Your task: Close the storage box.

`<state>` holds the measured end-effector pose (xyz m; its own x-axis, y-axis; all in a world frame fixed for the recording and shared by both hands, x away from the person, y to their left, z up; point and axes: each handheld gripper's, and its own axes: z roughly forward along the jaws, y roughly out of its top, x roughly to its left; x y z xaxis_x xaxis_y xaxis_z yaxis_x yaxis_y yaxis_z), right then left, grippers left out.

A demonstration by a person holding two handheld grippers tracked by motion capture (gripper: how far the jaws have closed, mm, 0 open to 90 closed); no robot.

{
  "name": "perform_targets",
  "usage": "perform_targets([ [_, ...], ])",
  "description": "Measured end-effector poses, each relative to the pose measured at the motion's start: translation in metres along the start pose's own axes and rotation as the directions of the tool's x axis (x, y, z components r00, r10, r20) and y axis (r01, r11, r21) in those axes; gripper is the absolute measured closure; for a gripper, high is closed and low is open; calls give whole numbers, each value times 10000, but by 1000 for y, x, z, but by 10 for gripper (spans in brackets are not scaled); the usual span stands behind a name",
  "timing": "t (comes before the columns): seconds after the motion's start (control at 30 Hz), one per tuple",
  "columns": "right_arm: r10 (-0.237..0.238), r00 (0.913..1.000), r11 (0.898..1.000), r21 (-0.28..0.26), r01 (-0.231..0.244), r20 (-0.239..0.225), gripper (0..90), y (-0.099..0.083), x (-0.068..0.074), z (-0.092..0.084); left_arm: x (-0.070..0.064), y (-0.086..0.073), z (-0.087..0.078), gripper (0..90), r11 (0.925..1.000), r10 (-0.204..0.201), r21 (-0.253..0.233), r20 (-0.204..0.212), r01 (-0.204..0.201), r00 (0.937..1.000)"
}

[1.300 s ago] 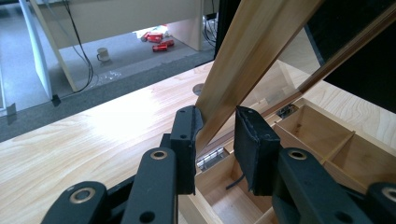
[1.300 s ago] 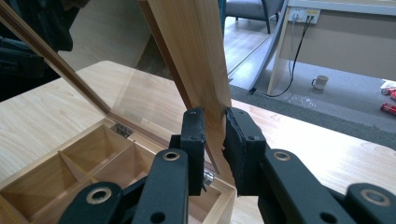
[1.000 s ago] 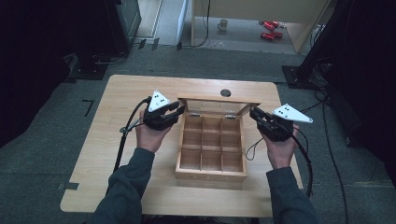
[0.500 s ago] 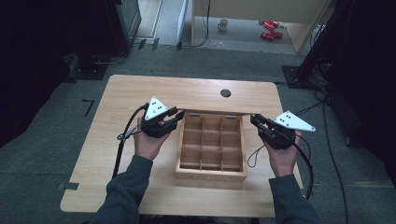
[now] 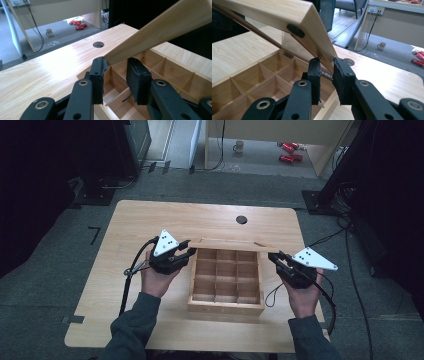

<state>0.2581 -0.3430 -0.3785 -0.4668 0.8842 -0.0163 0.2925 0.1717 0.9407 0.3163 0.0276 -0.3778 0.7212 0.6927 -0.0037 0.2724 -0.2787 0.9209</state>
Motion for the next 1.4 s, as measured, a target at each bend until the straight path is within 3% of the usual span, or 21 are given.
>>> perform_targets([
  [0.3,-98,10000,9999,-36,98,-1,767,-5,6,-7,-5,-4,-9,678,9998,-46,-180,162,48,9999],
  [0.73,-277,9996,9996,-67,276,-28,753,-9,12,-17,-16,-7,-19,667,9995,262,-186,46,-262,9996],
  [0.97,-87,9999,9994,-325,82,-135,749,-10,17,-26,-19,-8,-23,664,9991,340,-249,11,-340,9994],
  [1.4,41,9999,9995,-306,-45,-126,733,-17,24,-33,-25,-16,-28,662,9989,393,-250,72,-391,9992],
])
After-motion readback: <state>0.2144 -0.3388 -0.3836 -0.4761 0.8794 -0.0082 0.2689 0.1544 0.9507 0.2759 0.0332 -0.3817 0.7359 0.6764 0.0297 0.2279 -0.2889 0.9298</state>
